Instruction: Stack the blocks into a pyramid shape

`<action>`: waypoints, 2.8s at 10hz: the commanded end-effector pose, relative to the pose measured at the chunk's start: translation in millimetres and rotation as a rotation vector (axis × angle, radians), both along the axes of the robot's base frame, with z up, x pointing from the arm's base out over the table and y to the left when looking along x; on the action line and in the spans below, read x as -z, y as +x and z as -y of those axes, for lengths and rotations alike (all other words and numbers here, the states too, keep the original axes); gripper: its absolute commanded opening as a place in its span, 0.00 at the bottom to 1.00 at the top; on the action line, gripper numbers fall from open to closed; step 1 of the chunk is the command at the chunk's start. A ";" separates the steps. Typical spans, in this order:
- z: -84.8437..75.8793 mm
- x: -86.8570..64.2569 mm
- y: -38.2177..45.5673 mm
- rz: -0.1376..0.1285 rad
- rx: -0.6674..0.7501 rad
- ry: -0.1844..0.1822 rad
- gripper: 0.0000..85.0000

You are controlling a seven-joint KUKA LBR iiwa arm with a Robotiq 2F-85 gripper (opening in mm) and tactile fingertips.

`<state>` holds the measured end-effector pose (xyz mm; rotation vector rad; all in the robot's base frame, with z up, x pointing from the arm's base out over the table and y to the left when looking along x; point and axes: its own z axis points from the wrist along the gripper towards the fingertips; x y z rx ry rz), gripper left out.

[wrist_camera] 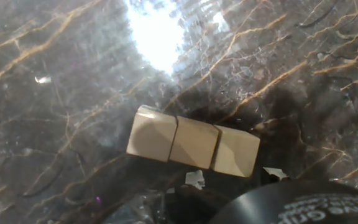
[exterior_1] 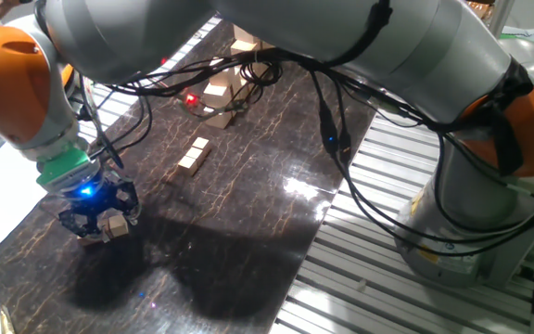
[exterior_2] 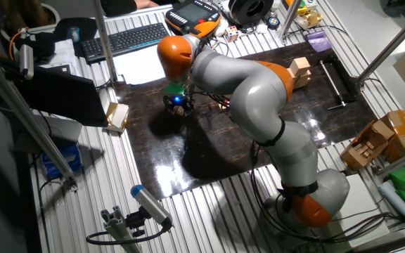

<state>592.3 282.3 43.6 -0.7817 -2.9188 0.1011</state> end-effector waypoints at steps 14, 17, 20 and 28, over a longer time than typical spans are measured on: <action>22.7 -5.0 13.1 -0.003 -0.125 0.043 0.42; 52.5 -26.3 17.6 -0.036 -0.291 0.075 0.41; 76.2 -35.8 15.0 -0.044 -0.415 0.049 0.41; 111.7 -37.4 2.5 -0.057 -0.631 0.045 0.41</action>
